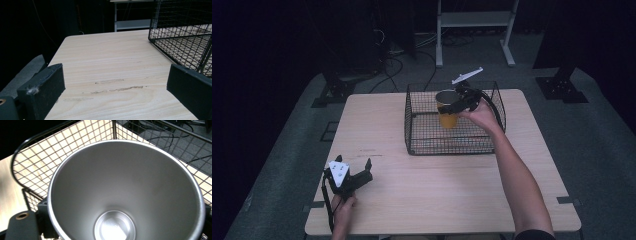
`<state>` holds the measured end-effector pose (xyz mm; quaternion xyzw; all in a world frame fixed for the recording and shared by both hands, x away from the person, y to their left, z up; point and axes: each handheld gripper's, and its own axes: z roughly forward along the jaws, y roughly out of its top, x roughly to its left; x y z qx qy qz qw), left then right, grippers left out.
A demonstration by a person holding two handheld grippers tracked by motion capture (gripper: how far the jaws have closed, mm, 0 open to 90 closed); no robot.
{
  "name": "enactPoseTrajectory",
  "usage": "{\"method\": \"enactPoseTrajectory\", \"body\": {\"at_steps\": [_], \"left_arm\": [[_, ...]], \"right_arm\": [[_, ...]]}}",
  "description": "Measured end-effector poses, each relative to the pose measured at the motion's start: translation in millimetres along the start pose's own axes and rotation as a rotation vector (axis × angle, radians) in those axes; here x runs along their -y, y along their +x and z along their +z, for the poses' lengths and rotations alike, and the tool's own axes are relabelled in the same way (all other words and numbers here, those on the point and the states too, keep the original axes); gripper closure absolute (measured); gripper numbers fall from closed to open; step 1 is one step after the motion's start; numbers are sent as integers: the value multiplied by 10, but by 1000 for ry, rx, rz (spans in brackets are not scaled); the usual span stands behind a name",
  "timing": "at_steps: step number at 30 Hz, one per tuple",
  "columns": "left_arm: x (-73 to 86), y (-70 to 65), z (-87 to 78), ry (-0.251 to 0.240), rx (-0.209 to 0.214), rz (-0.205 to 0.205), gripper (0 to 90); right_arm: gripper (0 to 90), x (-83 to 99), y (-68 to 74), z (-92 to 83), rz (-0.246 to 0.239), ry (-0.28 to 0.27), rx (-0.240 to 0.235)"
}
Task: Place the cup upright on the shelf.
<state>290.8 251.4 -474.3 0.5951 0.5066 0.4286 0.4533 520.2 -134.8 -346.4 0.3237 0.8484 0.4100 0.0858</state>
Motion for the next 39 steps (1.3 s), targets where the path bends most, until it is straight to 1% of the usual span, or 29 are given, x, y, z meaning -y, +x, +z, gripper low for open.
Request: {"method": "enactPoseTrajectory", "body": {"at_steps": [3, 9, 12, 17, 22, 27, 32, 39], "left_arm": [[0, 0, 0, 0, 0, 0, 8], [0, -1, -1, 0, 0, 1, 8], [0, 1, -3, 0, 0, 0, 8], [0, 2, -3, -1, -2, -2, 8], [0, 3, -3, -3, -3, -4, 8], [0, 3, -3, -3, -2, -3, 8], [0, 5, -4, -3, -2, -5, 8], [0, 7, -4, -5, -1, -7, 8]], "right_arm": [[131, 20, -48, 31, 13, 0, -7], [130, 47, -92, 87, 30, 15, -5], [130, 61, -98, 134, 31, 32, -3], [130, 72, -108, 179, 36, 36, -7], [130, 96, -127, 249, 37, 58, -7], [129, 105, -132, 282, 38, 61, -6], [129, 120, -131, 317, 25, 67, -1], [128, 139, -154, 353, 28, 65, 3]]}}
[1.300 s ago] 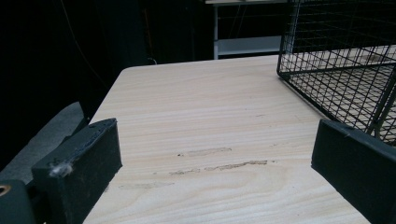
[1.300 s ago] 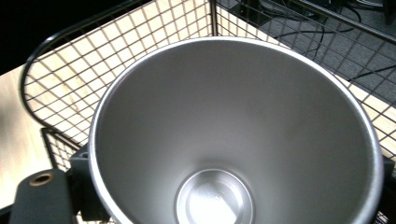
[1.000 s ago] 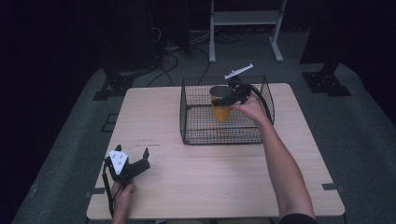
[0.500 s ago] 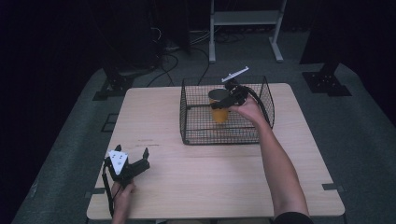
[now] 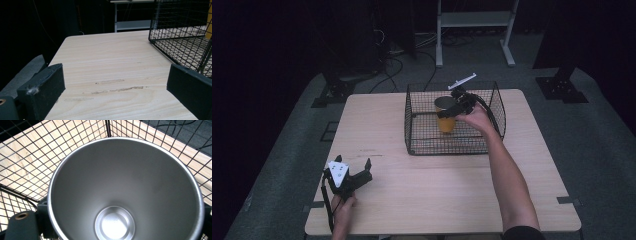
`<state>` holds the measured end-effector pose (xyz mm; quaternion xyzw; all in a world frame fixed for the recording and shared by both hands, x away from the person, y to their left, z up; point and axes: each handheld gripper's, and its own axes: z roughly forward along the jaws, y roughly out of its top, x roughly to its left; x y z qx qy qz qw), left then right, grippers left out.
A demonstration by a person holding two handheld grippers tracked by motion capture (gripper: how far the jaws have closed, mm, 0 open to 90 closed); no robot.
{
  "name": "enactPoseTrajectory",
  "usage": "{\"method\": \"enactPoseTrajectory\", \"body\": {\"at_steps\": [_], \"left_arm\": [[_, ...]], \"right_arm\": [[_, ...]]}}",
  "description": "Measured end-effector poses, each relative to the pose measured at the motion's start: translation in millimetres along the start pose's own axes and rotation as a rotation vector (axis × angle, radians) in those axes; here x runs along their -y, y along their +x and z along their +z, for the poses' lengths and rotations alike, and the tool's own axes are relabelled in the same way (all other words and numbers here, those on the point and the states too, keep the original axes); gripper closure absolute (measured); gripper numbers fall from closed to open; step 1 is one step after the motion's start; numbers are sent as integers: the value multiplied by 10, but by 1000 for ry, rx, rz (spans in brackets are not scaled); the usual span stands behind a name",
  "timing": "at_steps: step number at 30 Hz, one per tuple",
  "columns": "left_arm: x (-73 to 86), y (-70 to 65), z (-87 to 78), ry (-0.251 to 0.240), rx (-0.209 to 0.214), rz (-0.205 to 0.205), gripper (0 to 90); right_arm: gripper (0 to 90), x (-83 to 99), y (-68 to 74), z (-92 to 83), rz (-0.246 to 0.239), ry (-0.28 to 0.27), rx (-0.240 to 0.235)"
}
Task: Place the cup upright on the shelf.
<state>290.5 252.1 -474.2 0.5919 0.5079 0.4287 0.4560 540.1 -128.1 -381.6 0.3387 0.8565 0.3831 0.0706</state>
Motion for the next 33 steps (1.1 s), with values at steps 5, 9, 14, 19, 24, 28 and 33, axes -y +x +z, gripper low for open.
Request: {"method": "enactPoseTrajectory", "body": {"at_steps": [5, 9, 14, 19, 24, 28, 33], "left_arm": [[0, 4, -2, 0, 1, -3, 8], [0, 3, -2, 0, 1, -1, 8], [0, 5, -3, -1, 1, -3, 8], [0, 5, -4, -2, 2, -3, 8], [-1, 7, -5, -2, 1, -4, 8], [-1, 7, -6, -2, 1, -4, 8], [-1, 8, -5, -3, 1, -5, 8]], "right_arm": [[128, 11, -6, 31, -1, 17, 8], [128, 15, 1, 49, -2, 17, 8], [127, 27, 12, 77, -18, 36, 27], [127, 44, 26, 118, -32, 58, 28], [126, 48, 45, 147, -45, 69, 31], [126, 59, 51, 172, -49, 78, 23], [125, 99, 43, 180, -42, 63, 27]]}}
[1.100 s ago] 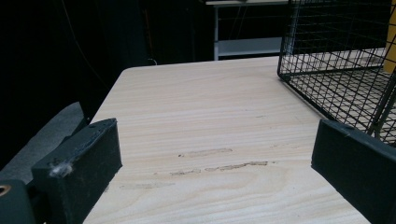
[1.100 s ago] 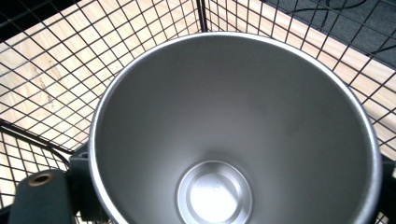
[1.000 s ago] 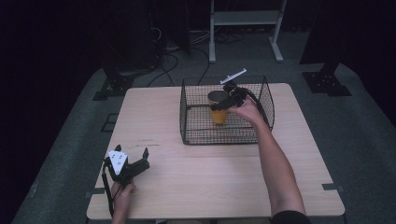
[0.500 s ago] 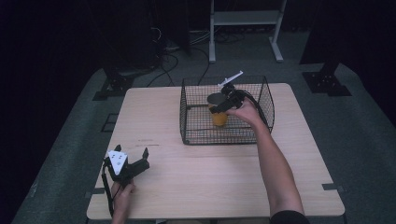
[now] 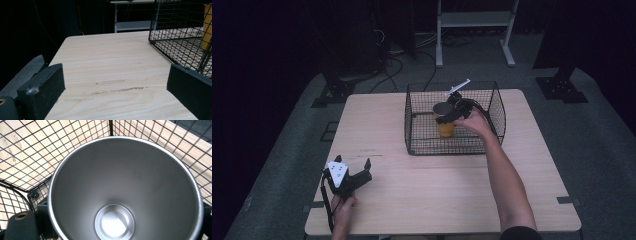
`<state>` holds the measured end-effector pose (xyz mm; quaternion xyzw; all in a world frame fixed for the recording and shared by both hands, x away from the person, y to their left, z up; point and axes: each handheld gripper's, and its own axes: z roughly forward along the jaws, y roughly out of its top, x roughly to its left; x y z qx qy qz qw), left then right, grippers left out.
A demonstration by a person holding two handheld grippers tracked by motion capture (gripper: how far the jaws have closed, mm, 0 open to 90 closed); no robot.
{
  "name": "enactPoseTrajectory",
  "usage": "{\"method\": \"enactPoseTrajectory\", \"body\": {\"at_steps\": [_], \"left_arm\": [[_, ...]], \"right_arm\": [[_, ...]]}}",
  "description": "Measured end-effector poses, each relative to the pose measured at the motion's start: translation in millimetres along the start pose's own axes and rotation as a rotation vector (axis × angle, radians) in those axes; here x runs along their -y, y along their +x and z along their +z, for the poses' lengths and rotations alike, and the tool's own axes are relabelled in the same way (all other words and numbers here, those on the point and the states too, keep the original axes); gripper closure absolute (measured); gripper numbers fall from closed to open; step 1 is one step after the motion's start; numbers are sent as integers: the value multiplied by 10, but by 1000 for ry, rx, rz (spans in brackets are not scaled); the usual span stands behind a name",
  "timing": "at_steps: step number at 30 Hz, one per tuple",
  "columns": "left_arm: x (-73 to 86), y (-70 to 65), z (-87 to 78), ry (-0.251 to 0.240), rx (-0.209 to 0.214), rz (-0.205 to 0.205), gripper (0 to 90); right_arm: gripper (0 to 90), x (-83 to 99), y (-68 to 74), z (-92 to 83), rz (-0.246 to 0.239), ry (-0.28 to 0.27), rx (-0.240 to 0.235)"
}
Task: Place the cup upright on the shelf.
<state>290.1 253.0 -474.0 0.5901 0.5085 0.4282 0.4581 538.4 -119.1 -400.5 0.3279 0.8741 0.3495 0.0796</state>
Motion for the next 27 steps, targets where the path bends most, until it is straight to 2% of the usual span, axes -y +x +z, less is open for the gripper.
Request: {"method": "enactPoseTrajectory", "body": {"at_steps": [10, 22, 27], "left_arm": [[0, -2, 0, -1, 0, 1, 8], [1, -5, 1, -1, 1, 4, 8], [1, -5, 1, -1, 2, 4, 8]], "right_arm": [[122, 38, -18, -30, 0, 2, 11], [100, 69, 6, -47, -29, 26, 18], [83, 66, 13, -51, -27, 20, 20]]}}
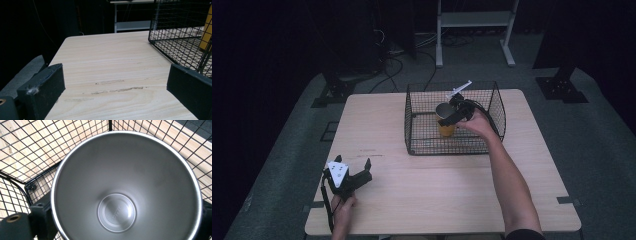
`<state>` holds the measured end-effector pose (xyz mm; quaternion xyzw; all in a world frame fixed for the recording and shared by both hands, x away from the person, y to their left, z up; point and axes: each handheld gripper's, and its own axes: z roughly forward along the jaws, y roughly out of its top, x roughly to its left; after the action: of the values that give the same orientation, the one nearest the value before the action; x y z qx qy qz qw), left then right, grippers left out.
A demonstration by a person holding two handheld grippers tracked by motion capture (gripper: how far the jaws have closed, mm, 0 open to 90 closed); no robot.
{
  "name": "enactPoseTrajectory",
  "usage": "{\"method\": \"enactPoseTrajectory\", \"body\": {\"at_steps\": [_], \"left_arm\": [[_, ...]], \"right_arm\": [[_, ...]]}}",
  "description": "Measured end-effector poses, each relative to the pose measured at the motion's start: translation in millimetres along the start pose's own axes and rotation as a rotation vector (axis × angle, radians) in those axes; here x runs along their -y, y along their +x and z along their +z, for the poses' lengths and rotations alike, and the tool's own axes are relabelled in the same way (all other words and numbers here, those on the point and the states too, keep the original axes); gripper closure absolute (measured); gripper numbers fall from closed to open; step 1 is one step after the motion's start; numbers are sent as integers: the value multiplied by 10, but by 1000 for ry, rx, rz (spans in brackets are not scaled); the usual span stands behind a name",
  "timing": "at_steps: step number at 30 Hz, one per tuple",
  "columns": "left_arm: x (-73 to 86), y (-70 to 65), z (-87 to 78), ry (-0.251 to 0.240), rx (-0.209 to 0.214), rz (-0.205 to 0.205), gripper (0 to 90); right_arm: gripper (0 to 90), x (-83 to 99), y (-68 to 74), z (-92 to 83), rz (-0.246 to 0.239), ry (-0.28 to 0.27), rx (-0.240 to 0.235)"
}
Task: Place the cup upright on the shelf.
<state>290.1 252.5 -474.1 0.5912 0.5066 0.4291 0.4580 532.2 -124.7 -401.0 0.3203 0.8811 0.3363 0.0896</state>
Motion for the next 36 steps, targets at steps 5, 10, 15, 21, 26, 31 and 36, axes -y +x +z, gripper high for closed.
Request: {"method": "enactPoseTrajectory", "body": {"at_steps": [5, 10, 15, 21, 26, 31, 36], "left_arm": [[0, -1, 0, 0, 0, 1, 8], [-1, -3, 2, 1, -1, 2, 8], [-1, -8, 2, 1, -3, 5, 8], [-1, -11, 9, 3, -4, 6, 8], [-1, -10, 10, 4, -6, 7, 8], [-1, -7, 13, 4, -7, 4, 8], [0, -11, 14, 4, -7, 7, 8]], "right_arm": [[33, -16, 15, -32, 5, -18, 6], [25, -27, 7, -81, 16, -33, 7], [20, -40, -3, -164, 30, -62, 3], [19, -59, -12, -245, 41, -106, -8], [20, -68, -38, -325, 50, -124, -7], [20, -66, -52, -505, 46, -165, -13], [20, -39, -77, -633, 52, -182, -14]]}}
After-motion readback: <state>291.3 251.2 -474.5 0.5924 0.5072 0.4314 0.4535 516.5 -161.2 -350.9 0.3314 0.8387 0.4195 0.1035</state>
